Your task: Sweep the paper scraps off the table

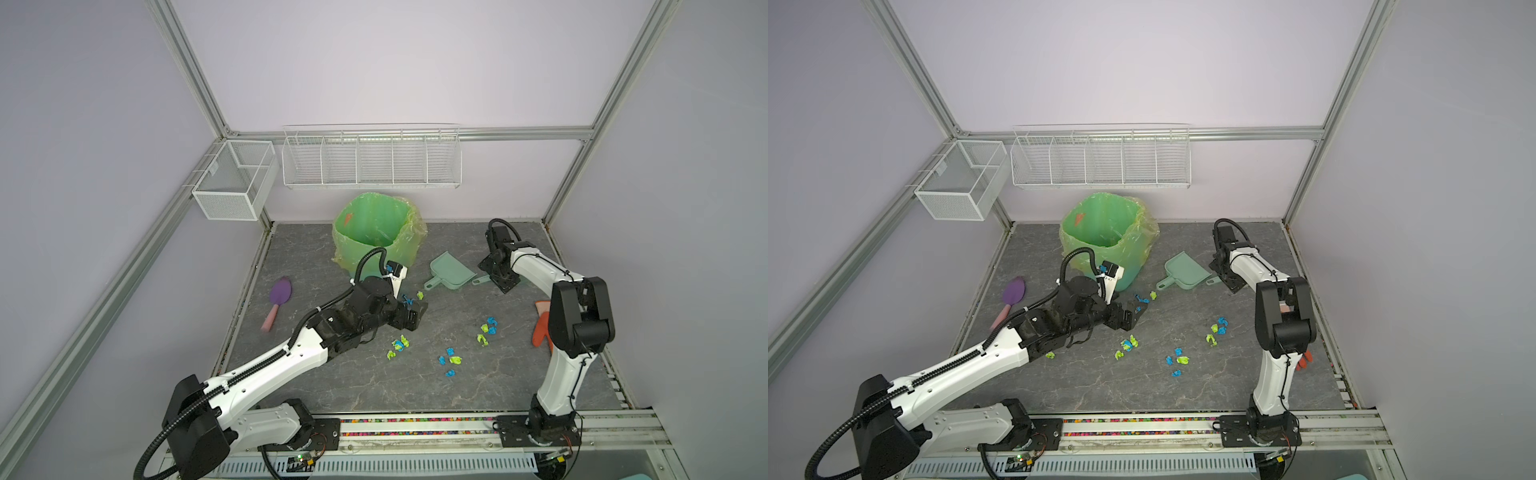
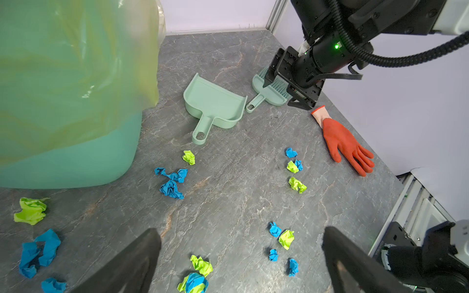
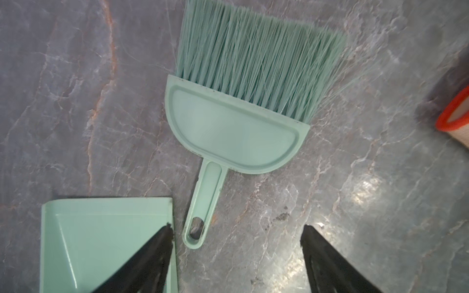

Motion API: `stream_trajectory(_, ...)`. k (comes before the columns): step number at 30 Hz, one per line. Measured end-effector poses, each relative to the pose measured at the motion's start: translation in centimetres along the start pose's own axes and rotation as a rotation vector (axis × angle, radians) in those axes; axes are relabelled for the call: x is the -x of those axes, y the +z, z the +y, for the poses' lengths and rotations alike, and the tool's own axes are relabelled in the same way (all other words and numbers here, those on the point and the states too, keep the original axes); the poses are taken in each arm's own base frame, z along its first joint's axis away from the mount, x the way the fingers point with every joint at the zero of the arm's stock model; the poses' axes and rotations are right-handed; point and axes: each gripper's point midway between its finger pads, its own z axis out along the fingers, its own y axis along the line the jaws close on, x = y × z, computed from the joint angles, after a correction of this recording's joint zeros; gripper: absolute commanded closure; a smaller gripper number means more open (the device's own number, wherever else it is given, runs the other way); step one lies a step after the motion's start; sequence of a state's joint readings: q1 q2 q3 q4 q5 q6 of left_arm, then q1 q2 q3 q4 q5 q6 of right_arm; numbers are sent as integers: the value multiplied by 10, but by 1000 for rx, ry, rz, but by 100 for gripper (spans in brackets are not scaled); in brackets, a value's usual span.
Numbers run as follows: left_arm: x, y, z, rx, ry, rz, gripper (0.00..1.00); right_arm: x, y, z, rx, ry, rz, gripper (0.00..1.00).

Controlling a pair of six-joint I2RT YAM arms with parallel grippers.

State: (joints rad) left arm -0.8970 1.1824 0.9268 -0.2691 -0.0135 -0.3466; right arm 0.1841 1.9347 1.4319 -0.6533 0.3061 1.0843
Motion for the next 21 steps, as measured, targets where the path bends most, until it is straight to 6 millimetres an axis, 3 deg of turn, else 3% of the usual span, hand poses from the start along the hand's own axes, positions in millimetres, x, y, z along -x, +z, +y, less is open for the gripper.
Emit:
stream_trajectory(15,-12,9,7,33,-10,46,0,-15,39,31,38,61,73,19)
stream_trajectory(21,-16,10,13,66,-5,63,0,-15,44,42,54,79,86,37)
